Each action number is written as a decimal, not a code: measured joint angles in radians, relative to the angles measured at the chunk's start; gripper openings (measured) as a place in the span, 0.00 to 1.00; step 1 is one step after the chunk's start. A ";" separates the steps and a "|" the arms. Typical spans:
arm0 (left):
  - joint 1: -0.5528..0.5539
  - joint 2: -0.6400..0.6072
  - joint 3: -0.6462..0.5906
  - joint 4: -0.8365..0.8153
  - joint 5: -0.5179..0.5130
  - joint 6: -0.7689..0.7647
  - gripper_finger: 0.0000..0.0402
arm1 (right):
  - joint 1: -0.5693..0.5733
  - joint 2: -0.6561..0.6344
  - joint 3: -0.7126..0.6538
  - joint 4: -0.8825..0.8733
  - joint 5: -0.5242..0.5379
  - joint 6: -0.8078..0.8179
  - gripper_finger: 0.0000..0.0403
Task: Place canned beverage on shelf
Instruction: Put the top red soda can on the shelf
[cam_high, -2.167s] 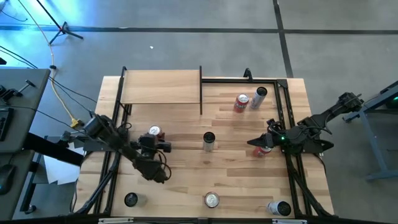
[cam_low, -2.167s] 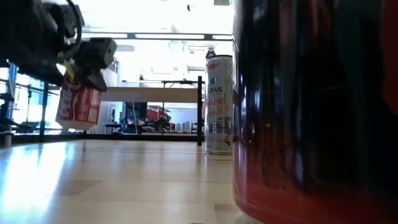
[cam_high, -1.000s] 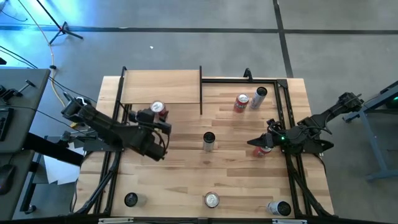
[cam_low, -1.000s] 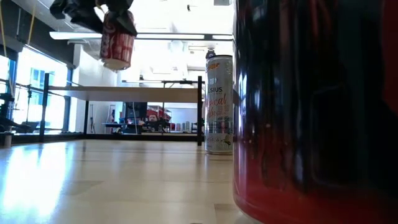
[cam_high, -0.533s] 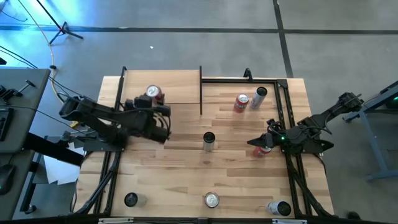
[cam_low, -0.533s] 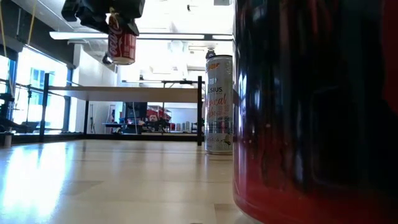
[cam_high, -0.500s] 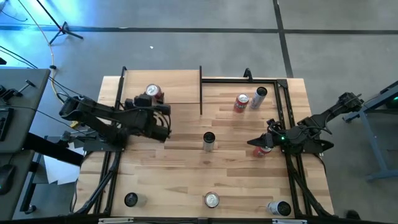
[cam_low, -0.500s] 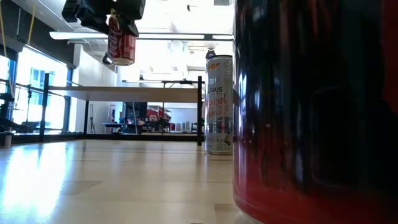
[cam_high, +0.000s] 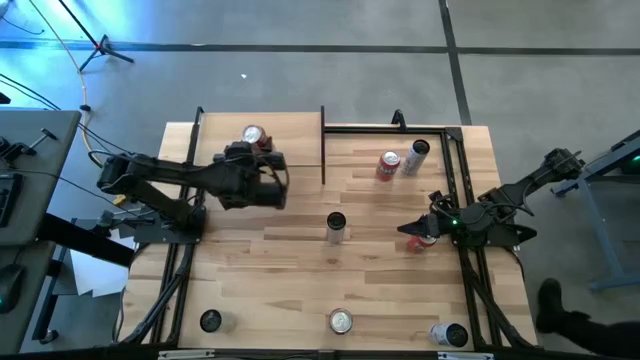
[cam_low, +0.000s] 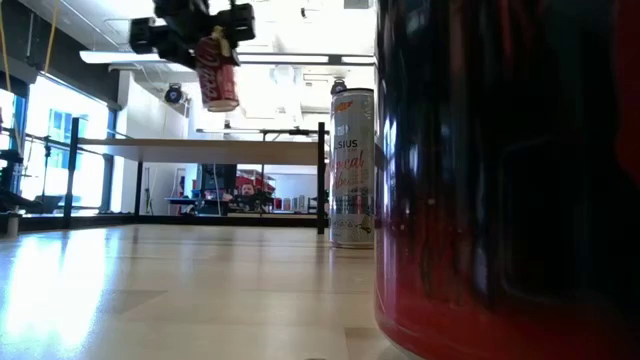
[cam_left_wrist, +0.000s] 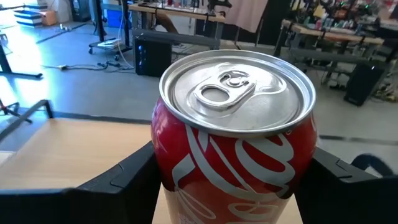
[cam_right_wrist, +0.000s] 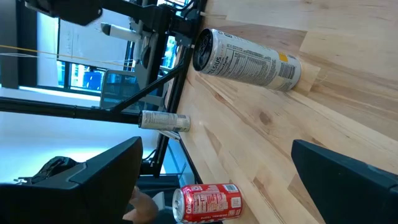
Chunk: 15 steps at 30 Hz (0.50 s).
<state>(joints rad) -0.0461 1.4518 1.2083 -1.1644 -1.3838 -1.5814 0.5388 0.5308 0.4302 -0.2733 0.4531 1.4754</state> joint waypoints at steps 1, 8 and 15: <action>0.006 0.005 0.000 0.055 -0.003 0.051 0.63 | 0.000 0.000 0.000 0.000 0.000 0.000 0.99; 0.044 0.043 0.000 0.418 -0.066 0.515 0.63 | 0.000 0.000 0.000 -0.003 0.000 0.000 0.99; 0.079 0.095 0.000 0.534 -0.122 0.619 0.63 | 0.000 0.000 0.000 -0.009 0.000 0.000 0.99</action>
<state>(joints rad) 0.0331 1.5464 1.2087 -0.6304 -1.5057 -0.9621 0.5390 0.5308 0.4301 -0.2822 0.4532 1.4754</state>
